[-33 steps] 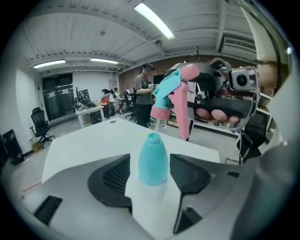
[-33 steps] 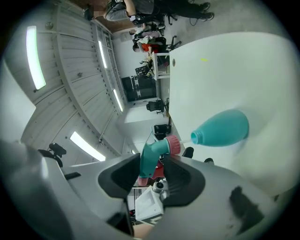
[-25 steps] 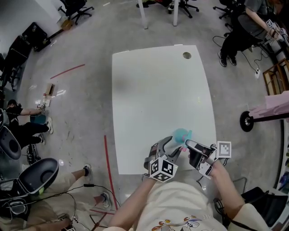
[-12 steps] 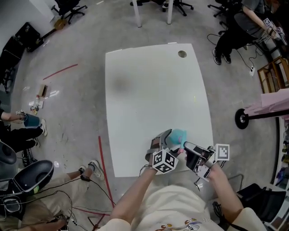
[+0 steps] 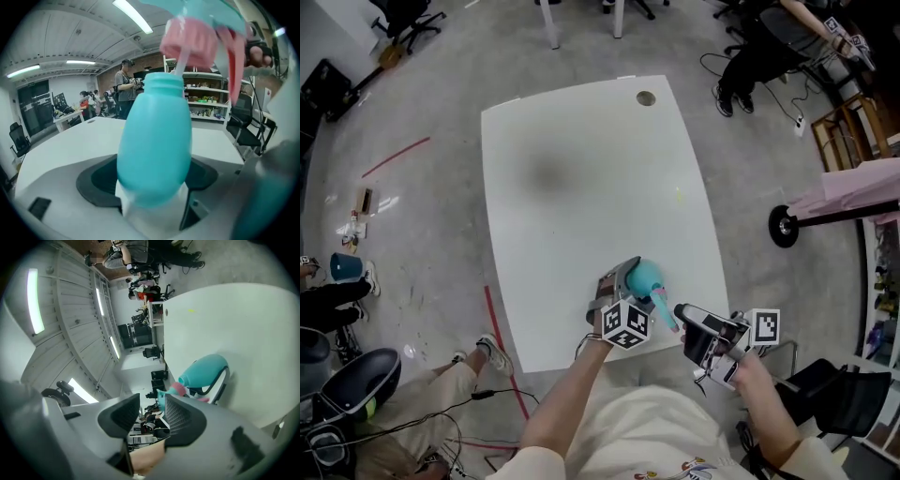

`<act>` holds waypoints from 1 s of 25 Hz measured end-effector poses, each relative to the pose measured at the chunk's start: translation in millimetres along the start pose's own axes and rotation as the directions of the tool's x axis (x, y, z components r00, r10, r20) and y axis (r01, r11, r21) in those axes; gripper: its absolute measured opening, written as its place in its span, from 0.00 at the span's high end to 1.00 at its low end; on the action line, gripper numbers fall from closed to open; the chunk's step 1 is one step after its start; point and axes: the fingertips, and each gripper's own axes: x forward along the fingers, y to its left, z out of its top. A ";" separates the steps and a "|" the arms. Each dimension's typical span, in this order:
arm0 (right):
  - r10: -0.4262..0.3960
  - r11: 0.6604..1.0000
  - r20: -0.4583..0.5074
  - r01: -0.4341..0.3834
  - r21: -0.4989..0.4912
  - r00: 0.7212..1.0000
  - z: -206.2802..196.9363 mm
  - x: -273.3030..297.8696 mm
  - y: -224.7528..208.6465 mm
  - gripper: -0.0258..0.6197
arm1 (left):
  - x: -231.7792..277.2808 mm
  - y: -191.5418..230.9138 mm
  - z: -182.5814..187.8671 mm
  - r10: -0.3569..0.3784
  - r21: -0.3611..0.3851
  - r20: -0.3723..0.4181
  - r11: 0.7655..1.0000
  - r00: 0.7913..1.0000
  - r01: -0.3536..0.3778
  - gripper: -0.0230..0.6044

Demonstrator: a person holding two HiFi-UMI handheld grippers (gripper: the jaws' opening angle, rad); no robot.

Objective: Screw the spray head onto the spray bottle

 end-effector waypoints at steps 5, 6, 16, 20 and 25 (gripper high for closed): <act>0.023 1.000 0.041 -0.023 0.007 0.999 8.6 -7.3 0.4 0.71 | -1.4 -7.6 4.7 -0.009 -0.031 -0.006 0.999 1.000 0.009 0.32; 0.035 0.999 0.043 -0.035 0.008 0.998 8.5 -6.3 4.8 0.71 | -3.9 -7.6 6.6 -0.009 -0.042 -0.004 0.999 1.000 0.009 0.32; -0.386 0.439 -0.025 0.159 -0.884 0.922 -15.2 -7.7 110.5 0.71 | -88.1 16.3 53.9 0.043 -0.168 -0.065 0.984 0.997 -0.053 0.32; -0.503 -0.191 0.017 -0.092 -0.977 0.864 -53.6 20.0 167.4 0.71 | -132.0 12.2 89.5 -0.044 -0.241 -0.022 0.970 0.999 0.038 0.32; -0.673 -0.490 -0.113 -0.555 -0.672 0.731 -84.7 27.5 191.6 0.71 | -204.8 -24.5 138.8 -0.460 -0.118 0.133 0.872 0.878 0.475 0.32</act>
